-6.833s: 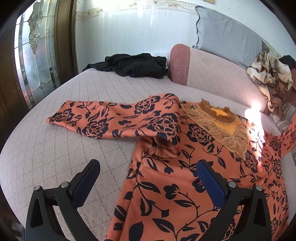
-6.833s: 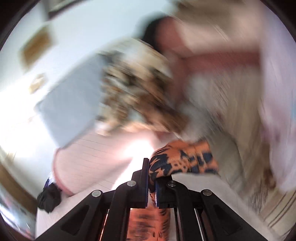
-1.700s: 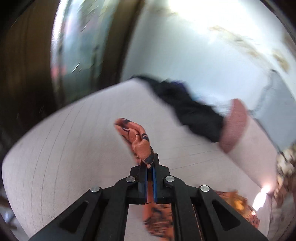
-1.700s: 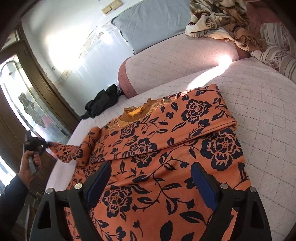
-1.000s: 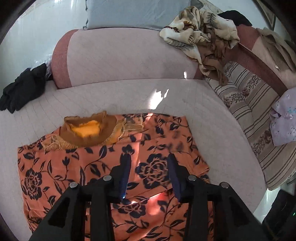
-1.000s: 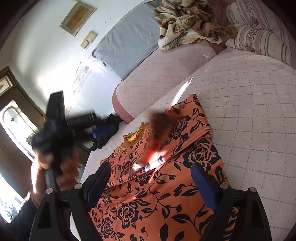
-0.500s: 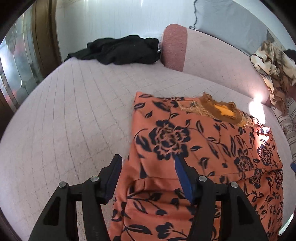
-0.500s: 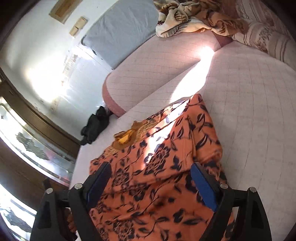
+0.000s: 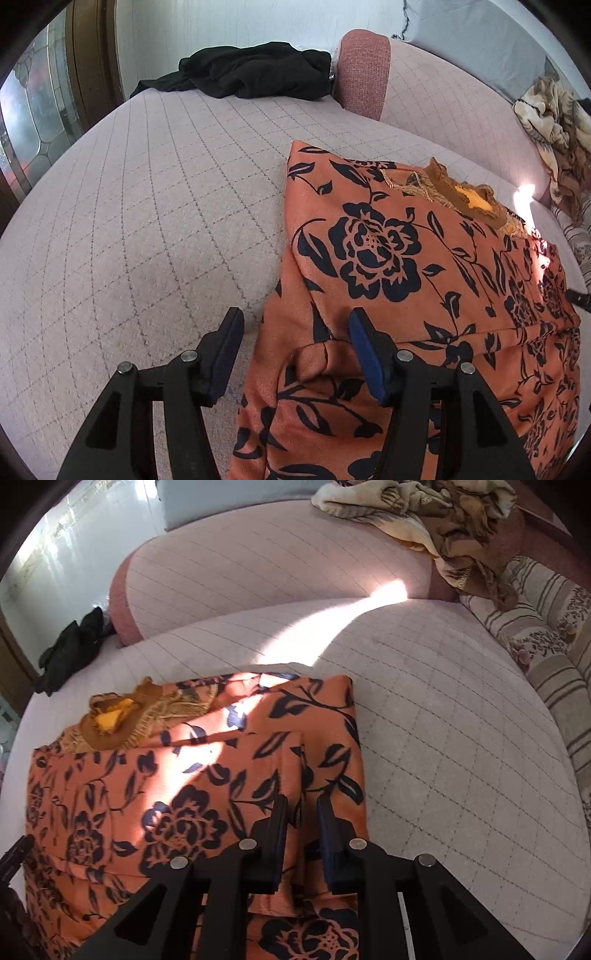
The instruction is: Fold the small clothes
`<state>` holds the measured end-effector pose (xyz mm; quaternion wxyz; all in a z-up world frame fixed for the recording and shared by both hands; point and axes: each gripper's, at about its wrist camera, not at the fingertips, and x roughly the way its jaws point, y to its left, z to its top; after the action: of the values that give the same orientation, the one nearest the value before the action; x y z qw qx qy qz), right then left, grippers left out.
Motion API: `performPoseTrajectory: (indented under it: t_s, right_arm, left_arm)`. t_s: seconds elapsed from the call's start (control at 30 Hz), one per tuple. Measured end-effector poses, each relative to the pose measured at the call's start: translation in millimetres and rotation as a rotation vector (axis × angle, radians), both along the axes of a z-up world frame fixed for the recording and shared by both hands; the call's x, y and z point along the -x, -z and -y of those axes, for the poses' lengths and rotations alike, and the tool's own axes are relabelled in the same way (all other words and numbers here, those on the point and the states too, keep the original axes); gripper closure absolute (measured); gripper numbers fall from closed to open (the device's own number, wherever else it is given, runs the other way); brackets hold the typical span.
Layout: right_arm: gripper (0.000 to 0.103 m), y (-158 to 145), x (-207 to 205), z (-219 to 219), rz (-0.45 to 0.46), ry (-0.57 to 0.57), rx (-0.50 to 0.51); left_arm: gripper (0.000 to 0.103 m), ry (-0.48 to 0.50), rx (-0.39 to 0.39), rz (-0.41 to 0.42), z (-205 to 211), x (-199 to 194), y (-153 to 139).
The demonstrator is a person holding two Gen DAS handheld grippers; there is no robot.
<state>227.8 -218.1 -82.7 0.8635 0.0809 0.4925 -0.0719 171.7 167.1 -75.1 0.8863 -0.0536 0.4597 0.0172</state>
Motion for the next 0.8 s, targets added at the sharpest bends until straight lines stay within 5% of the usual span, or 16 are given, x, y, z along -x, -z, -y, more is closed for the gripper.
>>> performPoseTrajectory:
  t_s: [0.03,0.17,0.2,0.23,0.3,0.37,0.43,0.53,0.63,0.8]
  right_arm:
    - [0.084,7.8,-2.4,3.8,-0.041,0.005,-0.021]
    - [0.082,-23.2,24.3,13.9,0.104,0.024,-0.111]
    - [0.072,-33.6,32.7,13.4,0.149,0.011,-0.141]
    - [0.036,-40.1,38.6,10.2,0.18,-0.005,-0.171]
    - [0.0,-38.6,44.3,-2.2,0.192,-0.066,-0.225]
    - [0.0,-15.1,37.3,-17.5,0.102,-0.139,-0.252]
    - [0.004,20.3,31.7,-13.8,-0.039,-0.091,-0.257]
    - [0.01,5.8,56.7,7.0,0.084,0.011,-0.371]
    - [0.009,-24.5,94.0,7.4,0.167,-0.026,-0.378]
    - [0.009,-33.4,165.7,21.2,0.097,-0.105,-0.377]
  left_arm:
    - [0.043,0.002,-0.005,0.001,0.4,0.5,-0.1]
    - [0.043,0.0,0.0,0.012,-0.2,2.1,-2.5]
    - [0.043,-0.004,-0.006,0.019,-0.9,4.4,-4.2]
    - [0.043,-0.006,-0.012,0.026,-2.0,8.6,-6.6]
    - [0.043,-0.009,-0.026,0.021,-3.0,18.2,-12.4]
    - [0.043,-0.008,-0.036,0.01,-3.4,31.4,-20.0]
    - [0.043,-0.001,-0.043,0.006,-4.9,52.7,-29.9]
    - [0.036,-0.018,-0.035,0.021,-14.7,96.0,-44.4]
    - [0.035,-0.038,-0.029,0.01,-22.7,130.8,-47.9]
    - [0.034,-0.046,0.003,-0.073,-30.7,182.6,-35.3]
